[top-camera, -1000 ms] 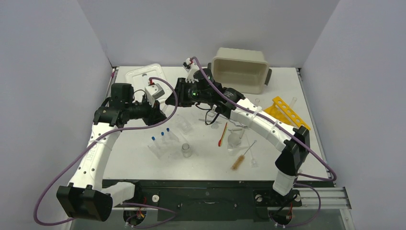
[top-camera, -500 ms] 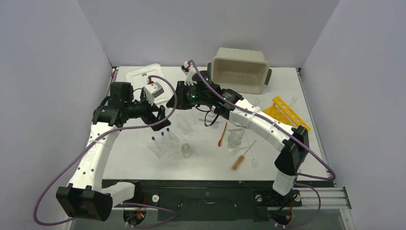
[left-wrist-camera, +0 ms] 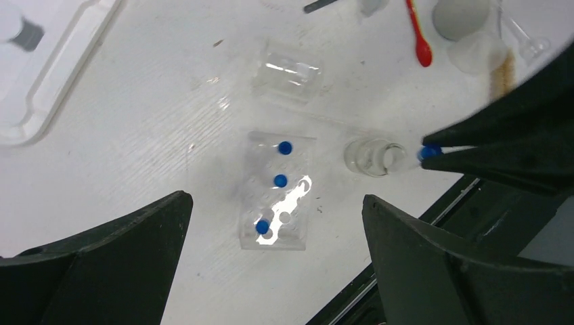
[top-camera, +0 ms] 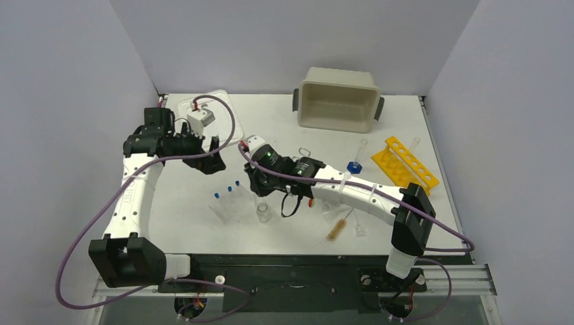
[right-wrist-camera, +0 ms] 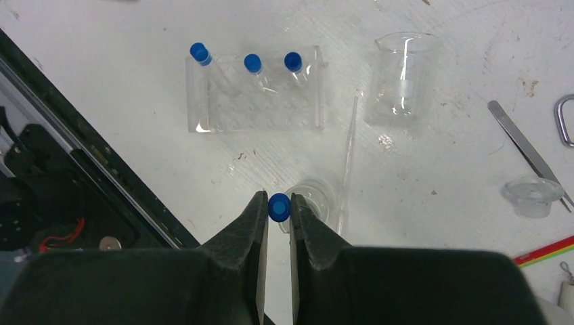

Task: Organize the chemistry lab equipment
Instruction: Insert the test tube into the slot of the test tube rack.

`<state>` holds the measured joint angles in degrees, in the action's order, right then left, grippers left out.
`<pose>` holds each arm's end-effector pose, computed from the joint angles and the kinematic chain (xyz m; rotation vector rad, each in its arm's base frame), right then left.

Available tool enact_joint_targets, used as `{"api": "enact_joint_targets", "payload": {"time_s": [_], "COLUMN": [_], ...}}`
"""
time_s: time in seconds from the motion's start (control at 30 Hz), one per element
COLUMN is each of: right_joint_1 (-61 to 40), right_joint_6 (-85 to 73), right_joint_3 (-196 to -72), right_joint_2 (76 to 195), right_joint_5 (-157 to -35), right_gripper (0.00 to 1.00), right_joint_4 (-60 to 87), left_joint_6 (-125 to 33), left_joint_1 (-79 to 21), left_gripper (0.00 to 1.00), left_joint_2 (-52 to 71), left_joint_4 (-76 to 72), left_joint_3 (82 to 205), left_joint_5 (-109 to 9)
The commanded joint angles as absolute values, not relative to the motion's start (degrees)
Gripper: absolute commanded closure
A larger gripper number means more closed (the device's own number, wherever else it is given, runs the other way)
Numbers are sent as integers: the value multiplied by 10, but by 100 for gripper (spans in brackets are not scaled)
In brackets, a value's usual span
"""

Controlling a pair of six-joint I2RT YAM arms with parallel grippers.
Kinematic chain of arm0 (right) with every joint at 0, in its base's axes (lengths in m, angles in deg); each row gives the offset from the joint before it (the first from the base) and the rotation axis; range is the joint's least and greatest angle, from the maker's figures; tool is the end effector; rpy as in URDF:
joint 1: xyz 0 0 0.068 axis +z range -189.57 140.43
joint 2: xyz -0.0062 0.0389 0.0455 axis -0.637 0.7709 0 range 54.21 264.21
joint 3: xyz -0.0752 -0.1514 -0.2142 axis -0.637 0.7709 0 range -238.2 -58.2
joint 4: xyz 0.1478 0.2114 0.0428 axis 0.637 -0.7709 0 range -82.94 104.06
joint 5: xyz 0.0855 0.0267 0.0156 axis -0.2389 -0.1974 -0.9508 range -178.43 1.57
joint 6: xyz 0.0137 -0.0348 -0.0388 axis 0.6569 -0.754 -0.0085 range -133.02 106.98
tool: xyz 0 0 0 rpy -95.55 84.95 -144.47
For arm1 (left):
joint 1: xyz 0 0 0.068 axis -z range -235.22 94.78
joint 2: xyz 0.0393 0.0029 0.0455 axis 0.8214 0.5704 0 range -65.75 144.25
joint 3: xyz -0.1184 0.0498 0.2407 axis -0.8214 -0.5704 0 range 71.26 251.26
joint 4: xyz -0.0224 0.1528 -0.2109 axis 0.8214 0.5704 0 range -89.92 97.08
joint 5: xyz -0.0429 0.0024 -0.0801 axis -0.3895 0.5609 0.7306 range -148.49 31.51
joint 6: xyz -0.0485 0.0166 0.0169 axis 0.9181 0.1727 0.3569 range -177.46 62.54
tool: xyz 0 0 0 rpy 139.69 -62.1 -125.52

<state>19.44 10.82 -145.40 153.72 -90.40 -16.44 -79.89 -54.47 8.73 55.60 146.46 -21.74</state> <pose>0.2029 0.3403 0.3059 -0.7561 2.3251 0.7380 0.2523 -0.0246 0.3471 0.7167 2.2585 -0.6282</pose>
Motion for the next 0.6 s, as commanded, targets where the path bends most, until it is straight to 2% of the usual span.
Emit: {"api": "enact_joint_targets", "payload": {"time_s": [0.0, 0.2, 0.57], "right_joint_1": [230, 261, 264], "right_joint_6": [39, -4, -15], "right_joint_3": [-1437, -1432, -1466], "right_joint_2": [1505, 1530, 1590], "right_joint_5": [-821, -782, -795], "right_gripper": [100, 100, 100], "right_joint_4": [-129, -69, -6], "left_joint_6": [-798, -782, -779], "left_joint_1": [-617, -678, -692], "left_gripper": [4, 3, 4], "left_joint_2": [106, 119, 140], "left_joint_4": [580, 555, 514], "left_joint_3": [1512, 1499, 1452], "left_joint_5": [-205, -224, -257]}}
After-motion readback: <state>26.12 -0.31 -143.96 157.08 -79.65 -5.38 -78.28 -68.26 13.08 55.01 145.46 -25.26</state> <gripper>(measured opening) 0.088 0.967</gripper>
